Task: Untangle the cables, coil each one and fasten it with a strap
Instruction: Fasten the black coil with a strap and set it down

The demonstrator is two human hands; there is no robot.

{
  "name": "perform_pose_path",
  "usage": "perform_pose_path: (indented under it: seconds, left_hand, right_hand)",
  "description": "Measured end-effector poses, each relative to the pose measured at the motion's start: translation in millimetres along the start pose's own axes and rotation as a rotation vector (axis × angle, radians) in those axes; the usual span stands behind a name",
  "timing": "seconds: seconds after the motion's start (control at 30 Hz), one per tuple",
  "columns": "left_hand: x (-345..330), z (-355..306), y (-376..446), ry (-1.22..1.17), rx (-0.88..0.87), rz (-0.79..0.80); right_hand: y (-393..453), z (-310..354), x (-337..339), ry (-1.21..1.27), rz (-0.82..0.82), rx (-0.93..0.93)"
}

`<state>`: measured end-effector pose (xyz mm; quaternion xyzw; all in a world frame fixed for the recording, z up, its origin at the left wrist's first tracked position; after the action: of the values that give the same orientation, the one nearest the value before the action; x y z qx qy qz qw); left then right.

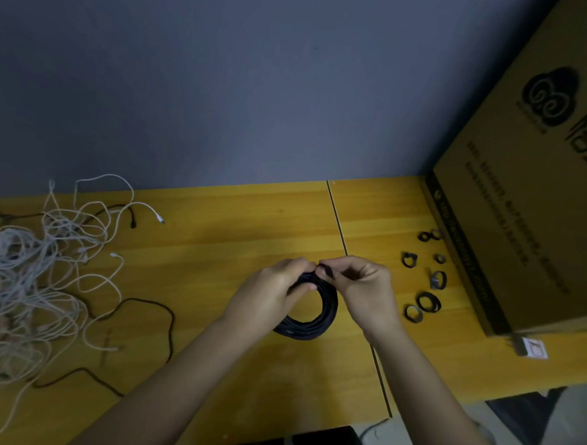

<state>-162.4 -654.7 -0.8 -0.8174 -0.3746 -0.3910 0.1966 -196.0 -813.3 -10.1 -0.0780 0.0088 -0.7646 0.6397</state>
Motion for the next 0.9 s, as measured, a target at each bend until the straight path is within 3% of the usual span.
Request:
perform_pose_path:
  seconds: [0.1,0.23,0.37,0.47,0.7,0.9]
  left_hand:
    - [5,5,3,-0.108,0.037,-0.008]
    - [12,6,10,-0.396,0.147,-0.013]
    - [17,5,15,-0.613,0.211,-0.002]
    - [21,6,18,-0.709,0.226,0.004]
    - [26,2,21,-0.807,0.232,0.025]
    - [29,3,21,-0.824,0.22,0.084]
  right_hand:
    - [-4,3,-1,-0.194,0.021,0.12]
    - [-11,6,-5,-0.669,-0.029,0.497]
    - [-9,9,0,-0.828,0.052,0.609]
    - [-10,11,5,-0.857,0.138,0.582]
    - [-5,24,4,-0.401,0.089,0.282]
    - [-1,37,9,-0.419,0.145,0.182]
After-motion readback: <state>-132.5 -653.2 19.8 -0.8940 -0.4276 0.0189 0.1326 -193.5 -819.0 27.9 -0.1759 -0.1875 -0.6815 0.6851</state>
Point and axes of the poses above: each hand's wrist, its own y-axis towards the middle knuckle, its own x-axis out of the back of the hand, z = x × y, the point moved 1 cm from there along y, towards the middle knuckle, and after that the axes turned 6 degrees about z, right-handed, at the moved point
